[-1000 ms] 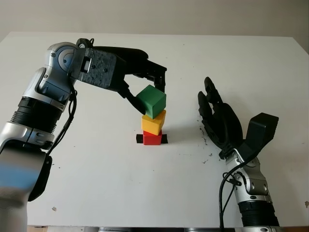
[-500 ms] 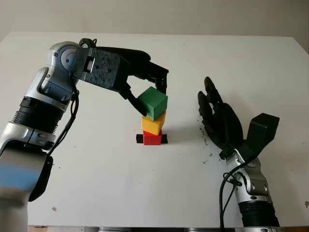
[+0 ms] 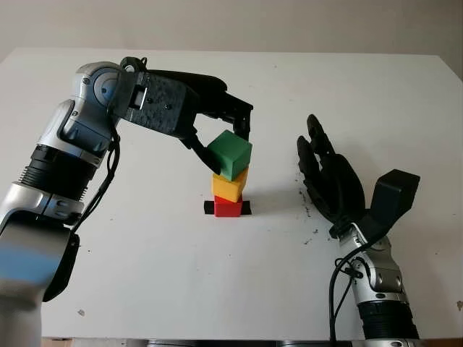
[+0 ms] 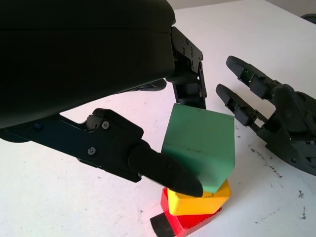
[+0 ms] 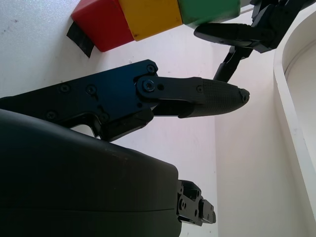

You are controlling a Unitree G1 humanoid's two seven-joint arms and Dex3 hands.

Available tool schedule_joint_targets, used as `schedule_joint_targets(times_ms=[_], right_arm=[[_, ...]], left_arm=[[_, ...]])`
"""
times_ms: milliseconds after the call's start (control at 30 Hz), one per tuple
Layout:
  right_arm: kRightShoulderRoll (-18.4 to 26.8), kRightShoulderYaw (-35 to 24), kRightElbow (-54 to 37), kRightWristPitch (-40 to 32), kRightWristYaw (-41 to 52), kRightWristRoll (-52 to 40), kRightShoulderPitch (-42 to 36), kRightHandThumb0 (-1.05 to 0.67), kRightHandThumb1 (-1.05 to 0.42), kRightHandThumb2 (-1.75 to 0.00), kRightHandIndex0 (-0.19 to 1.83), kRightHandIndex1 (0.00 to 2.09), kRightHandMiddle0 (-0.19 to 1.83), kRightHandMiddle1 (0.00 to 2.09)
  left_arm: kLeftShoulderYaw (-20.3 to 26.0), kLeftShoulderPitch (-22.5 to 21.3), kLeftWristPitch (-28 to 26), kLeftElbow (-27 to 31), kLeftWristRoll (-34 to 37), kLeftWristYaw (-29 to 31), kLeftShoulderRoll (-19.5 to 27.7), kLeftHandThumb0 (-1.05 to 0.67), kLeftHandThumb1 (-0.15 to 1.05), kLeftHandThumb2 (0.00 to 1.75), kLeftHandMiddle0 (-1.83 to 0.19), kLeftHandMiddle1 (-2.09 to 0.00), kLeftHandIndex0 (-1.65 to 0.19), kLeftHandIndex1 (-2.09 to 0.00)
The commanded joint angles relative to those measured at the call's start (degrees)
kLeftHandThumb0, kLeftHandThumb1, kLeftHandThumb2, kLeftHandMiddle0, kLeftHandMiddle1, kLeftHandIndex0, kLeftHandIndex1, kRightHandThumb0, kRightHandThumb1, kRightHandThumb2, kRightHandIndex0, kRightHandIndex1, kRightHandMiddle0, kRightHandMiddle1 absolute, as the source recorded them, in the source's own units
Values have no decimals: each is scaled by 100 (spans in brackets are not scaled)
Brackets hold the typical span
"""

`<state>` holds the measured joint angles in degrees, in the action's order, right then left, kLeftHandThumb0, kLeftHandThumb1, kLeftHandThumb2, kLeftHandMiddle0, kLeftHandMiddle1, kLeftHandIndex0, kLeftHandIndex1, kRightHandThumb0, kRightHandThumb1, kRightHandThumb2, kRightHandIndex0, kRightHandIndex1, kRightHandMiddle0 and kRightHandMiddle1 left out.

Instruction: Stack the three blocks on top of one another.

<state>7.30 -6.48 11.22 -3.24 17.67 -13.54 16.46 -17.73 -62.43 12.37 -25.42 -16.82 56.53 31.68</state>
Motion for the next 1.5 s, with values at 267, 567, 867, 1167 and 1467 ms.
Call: schedule_joint_targets(times_ms=[267, 567, 867, 1167, 1467], right_arm=[[29, 1, -78, -28, 9, -9, -29, -71, -105, -45, -19, 0, -17, 5], [38, -1, -52, -24, 1, -4, -21, -71, -105, -45, -19, 0, -17, 6], [39, 0, -22, -59, 23, -16, 4, -72, -105, -44, -19, 0, -17, 5], [21, -11, 1, -139, 6, -38, 50, -72, -105, -43, -19, 1, -16, 6], [21, -5, 77, -48, 37, -20, 102, -72, -105, -44, -19, 1, -16, 6]], left_arm=[[-40, 10, 79, 94, -40, 36, 91, -62, 98, 5, -15, -5, -32, -97], [-34, 24, -23, 161, -34, 106, 114, -63, 99, 6, -15, -5, -28, -99], [-18, 76, -140, 282, -8, 207, 213, -69, 96, 5, -8, -4, -20, -76], [135, 214, -420, 644, 147, 253, 389, -71, 87, 4, 6, -4, -9, -10], [518, 371, -975, 1046, 489, 96, 539, -72, 83, 4, 19, 0, 18, 0]])
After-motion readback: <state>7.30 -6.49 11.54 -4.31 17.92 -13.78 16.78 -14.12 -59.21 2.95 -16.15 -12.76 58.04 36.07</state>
